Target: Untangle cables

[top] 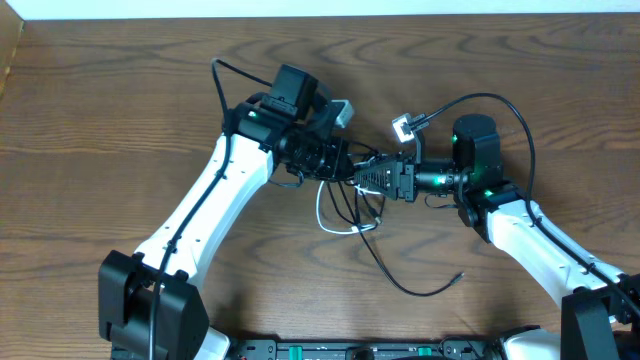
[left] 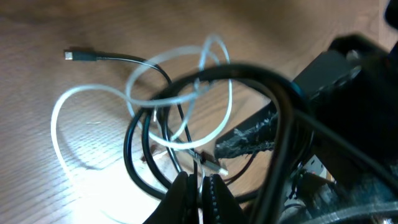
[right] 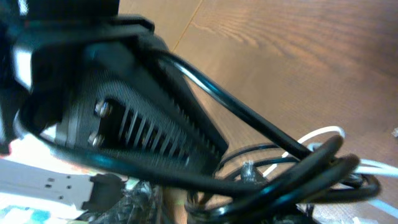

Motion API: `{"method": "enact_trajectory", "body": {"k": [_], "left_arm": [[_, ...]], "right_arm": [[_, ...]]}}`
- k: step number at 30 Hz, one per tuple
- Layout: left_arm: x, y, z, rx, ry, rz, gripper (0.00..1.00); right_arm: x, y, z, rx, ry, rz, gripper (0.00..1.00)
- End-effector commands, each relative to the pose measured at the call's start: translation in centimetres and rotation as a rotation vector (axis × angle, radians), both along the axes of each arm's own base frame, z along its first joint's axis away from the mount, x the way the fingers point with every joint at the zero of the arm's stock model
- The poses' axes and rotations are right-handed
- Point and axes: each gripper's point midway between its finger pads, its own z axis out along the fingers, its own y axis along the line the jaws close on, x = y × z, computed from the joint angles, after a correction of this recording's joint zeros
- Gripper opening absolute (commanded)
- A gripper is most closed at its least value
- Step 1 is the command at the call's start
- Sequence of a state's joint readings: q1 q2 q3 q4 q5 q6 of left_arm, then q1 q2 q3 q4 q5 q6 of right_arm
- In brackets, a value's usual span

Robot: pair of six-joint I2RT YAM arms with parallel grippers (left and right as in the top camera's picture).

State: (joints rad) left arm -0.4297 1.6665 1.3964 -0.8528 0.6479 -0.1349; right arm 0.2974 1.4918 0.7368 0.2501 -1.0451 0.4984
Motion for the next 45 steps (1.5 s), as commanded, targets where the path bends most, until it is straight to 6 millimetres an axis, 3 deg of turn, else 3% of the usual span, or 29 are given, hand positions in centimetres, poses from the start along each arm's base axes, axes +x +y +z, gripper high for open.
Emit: {"method": "enact_trajectory", "body": {"k": [1, 4, 8, 11, 13, 17, 27, 33, 38, 41, 43, 45], "left_arm": [[-0.7, -0.7, 0.0, 0.003, 0.004, -0.018, 0.08], [-0.5, -0.1, -0.5, 0.048, -0.006, -0.002, 0.08], [1.3, 3.3, -2.0, 0.221, -0.049, 0.109, 0.07], [2.9, 6.0, -2.6, 0.317, -0.074, 0.209, 0.08], [3.4, 7.2, -2.6, 0.328, -0.069, 0.243, 0.08], [3.4, 9.0, -2.9, 0.346, -0.032, 0.283, 0.08], [3.7, 12.8, -3.2, 0.367, 0.030, 0.376, 0.08], [3.8, 14.0, -3.3, 0.370, 0.048, 0.408, 0.08], [3.8, 14.0, -3.3, 0.368, 0.048, 0.409, 0.08], [3.8, 14.0, -3.2, 0.367, 0.048, 0.409, 0.08], [3.7, 13.3, -3.1, 0.330, 0.066, 0.406, 0.07], [3.6, 11.7, -2.5, 0.239, 0.084, 0.378, 0.08]], "right_arm": [[1.1, -0.1, 0.0, -0.013, 0.034, -0.076, 0.21], [1.8, -0.5, -0.7, -0.037, 0.080, -0.141, 0.01], [1.0, -1.0, -2.6, -0.084, 0.199, -0.160, 0.01], [-0.7, -2.2, -5.6, -0.181, 0.346, -0.180, 0.01], [-1.3, -5.5, -9.9, -0.382, 0.485, -0.340, 0.01], [-2.3, -12.6, -14.5, -0.705, 0.611, -0.635, 0.01], [-1.9, -22.6, -15.8, -0.883, 0.684, -0.974, 0.01], [-2.8, -26.9, -16.0, -0.914, 0.761, -1.101, 0.01], [-3.1, -28.2, -16.0, -0.902, 0.794, -1.143, 0.02], [-3.1, -28.0, -16.0, -0.881, 0.802, -1.136, 0.02], [-2.3, -25.9, -15.8, -0.788, 0.786, -1.033, 0.01], [-0.3, -20.7, -13.9, -0.603, 0.600, -0.712, 0.01]]}}
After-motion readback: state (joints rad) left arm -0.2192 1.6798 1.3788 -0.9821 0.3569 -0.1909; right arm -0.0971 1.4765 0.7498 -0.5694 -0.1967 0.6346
